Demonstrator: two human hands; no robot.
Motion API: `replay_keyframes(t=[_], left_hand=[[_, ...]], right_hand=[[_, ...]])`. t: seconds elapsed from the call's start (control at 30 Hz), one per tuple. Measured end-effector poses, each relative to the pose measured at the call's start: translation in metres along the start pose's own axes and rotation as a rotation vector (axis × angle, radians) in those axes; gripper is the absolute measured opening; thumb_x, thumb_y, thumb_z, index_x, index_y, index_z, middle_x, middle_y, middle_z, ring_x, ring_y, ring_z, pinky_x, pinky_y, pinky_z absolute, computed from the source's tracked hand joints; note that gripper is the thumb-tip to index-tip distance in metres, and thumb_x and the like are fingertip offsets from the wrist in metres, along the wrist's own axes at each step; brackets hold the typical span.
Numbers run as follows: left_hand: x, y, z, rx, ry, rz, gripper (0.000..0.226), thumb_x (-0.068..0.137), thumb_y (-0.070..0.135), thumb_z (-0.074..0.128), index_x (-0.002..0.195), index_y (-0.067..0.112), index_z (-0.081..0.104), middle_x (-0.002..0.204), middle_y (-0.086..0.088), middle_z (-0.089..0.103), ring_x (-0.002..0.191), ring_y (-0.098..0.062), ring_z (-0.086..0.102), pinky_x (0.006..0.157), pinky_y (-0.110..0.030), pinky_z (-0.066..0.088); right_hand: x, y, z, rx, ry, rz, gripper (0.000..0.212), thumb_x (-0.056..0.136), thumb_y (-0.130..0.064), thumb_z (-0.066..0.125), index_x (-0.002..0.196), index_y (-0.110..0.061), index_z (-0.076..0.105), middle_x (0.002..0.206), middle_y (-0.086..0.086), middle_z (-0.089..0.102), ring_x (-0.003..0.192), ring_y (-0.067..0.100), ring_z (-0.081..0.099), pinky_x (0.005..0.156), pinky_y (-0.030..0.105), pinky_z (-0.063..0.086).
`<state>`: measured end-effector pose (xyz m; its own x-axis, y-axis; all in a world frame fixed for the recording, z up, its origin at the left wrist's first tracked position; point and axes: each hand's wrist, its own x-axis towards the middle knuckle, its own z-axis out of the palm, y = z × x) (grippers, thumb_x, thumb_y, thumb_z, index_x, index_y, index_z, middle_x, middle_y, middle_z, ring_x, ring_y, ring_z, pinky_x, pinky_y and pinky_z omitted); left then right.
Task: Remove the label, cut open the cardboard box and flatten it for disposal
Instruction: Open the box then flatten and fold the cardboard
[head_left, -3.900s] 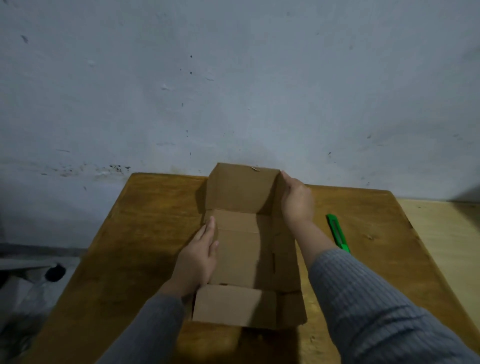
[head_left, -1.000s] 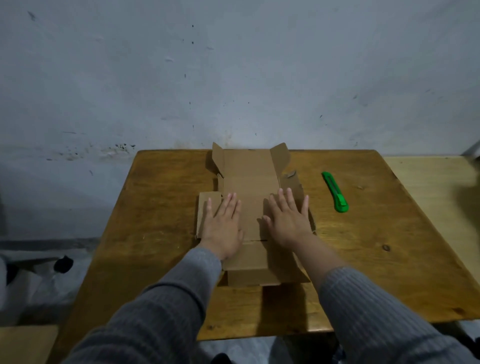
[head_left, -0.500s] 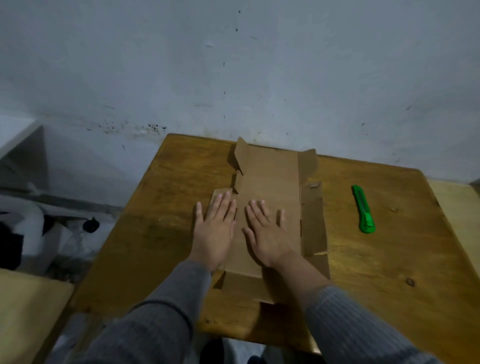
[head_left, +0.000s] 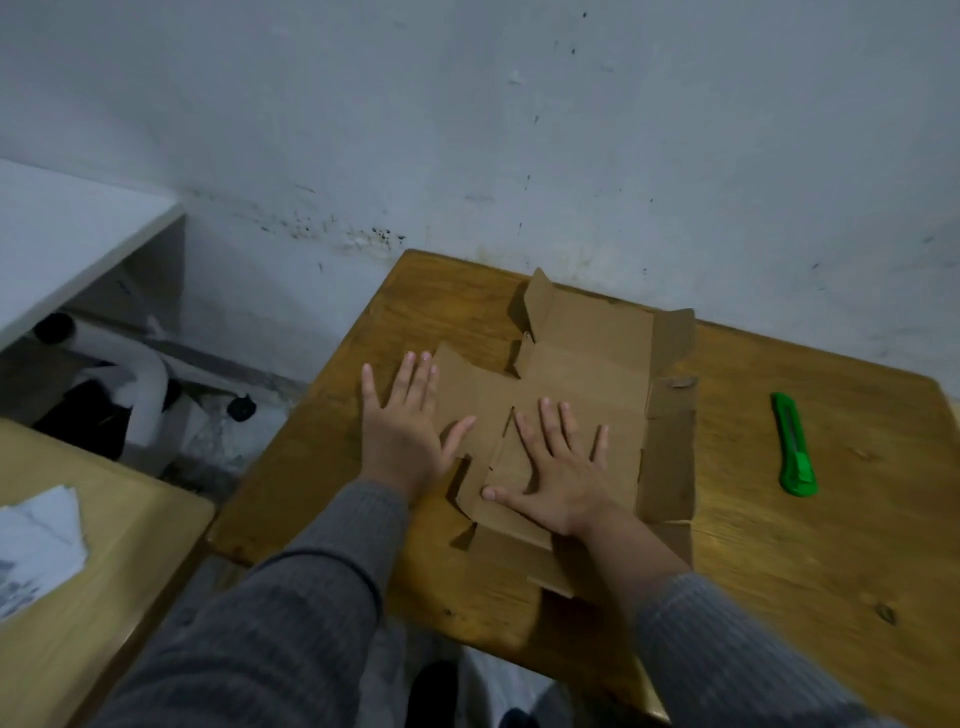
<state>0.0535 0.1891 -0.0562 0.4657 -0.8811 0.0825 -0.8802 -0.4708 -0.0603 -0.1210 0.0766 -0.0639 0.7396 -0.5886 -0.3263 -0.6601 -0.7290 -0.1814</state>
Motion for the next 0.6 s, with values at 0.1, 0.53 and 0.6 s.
replay_keyframes(t=[0.1,0.53,0.6], left_hand=[[-0.006,-0.003,0.01,-0.035,-0.13,-0.02,0.094,0.09,0.066,-0.004,0.144,0.003,0.039,0.152,-0.012,0.035,0.144,-0.025,0.028,0.113,-0.064,0.009],[0.04,0.024,-0.028,-0.207,-0.203,-0.023,0.072,0.099,0.053,0.012,0.152,0.007,0.0,0.161,-0.009,-0.006,0.148,-0.02,-0.007,0.12,-0.047,-0.003],[0.053,0.043,-0.038,-0.153,-0.154,0.032,0.069,0.1,0.047,0.019,0.152,0.006,-0.002,0.161,-0.01,-0.007,0.148,-0.022,-0.008,0.12,-0.045,-0.002]], right_hand=[[0.0,0.0,0.001,-0.005,0.011,0.002,0.11,0.058,-0.094,0.019,0.146,-0.039,-0.016,0.154,-0.004,-0.031,0.139,0.019,-0.032,0.108,0.063,-0.017],[-0.003,0.015,-0.016,0.298,0.293,0.054,0.052,0.096,-0.035,0.041,0.146,-0.03,0.028,0.157,-0.005,0.022,0.146,0.014,0.008,0.118,0.044,0.002],[-0.001,0.026,-0.023,0.331,0.436,0.164,0.046,0.096,-0.02,0.043,0.142,-0.024,0.038,0.153,0.0,0.034,0.143,0.018,0.021,0.119,0.04,0.015]])
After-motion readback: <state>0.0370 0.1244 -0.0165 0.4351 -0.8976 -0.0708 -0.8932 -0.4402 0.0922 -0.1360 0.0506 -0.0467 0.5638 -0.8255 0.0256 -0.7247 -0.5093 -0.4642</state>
